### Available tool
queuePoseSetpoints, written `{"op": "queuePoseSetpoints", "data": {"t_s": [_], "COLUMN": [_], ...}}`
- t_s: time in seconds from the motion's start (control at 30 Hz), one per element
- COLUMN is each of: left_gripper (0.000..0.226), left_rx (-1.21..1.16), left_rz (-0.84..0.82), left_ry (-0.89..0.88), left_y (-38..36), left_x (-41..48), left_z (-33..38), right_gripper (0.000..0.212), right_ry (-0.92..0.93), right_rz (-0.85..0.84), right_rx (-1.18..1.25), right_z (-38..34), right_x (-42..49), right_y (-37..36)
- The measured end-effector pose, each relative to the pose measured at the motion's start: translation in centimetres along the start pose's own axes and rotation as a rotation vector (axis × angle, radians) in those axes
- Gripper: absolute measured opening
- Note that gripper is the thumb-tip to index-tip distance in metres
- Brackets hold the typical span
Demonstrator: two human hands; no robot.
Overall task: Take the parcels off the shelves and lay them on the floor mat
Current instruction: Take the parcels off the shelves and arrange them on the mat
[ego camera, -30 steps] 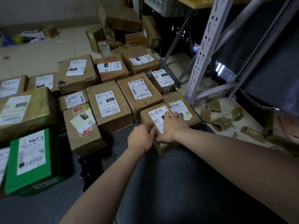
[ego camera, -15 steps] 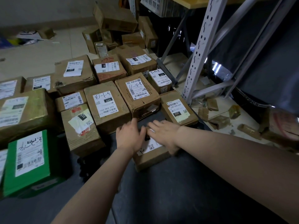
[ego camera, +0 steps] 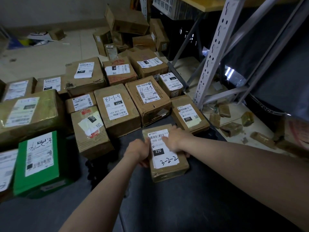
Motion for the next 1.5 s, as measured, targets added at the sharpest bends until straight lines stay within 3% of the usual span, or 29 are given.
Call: {"op": "queuePoseSetpoints", "data": {"t_s": [0.13, 0.27, 0.4, 0.57, 1.0, 1.27, 1.5], "left_gripper": [0.046, 0.039, 0.034, 0.041, 0.056, 0.049, 0.045], "left_rx": [-0.054, -0.222, -0.208, -0.328, -0.334, -0.198, -0.149], "left_rz": [0.082, 0.159, 0.228, 0.198, 0.133, 0.130, 0.215], "left_ry": [-0.049, -0.059, -0.157, -0.239, -0.284, -0.329, -0.329], "left_y": [0.0, 0.0, -0.3, -0.7, -1.0, -0.6, 0.5], "left_x": [0.0, 0.3, -0.4, -0.3, -0.2, -1.0, -0.9], "left_z": [1.1, 1.2, 2.5, 3.8, 3.4, 3.3, 2.3], "right_gripper": [0.102, 0.090, 0.085, 0.080, 0.089, 0.070, 0.067], "right_ry": [-0.003, 0.062, 0.035, 0.035, 0.146, 0.200, 0.291], "right_rz": [-0.038, 0.100, 0.189, 0.254, 0.207, 0.252, 0.242], "right_rx": [0.085, 0.128, 0.153, 0.210, 0.118, -0.088, -0.132], "right_z": [0.1, 0.8, 1.3, 1.4, 0.1, -2.2, -4.6], "right_x": [-0.1, 0.2, 0.5, 0.7, 0.0, -0.8, -1.8], "right_y": [-0.9, 0.1, 1.1, 1.4, 1.8, 1.3, 0.5]}}
Point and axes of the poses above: each hand's wrist, its own x-axis towards the middle knuckle, its own y-axis out of the back of the hand, z = x × y, the point moved 5 cm from there along x, towards the middle knuckle, and after that the axes turned 1 degree about -z, right-handed, at the moved point
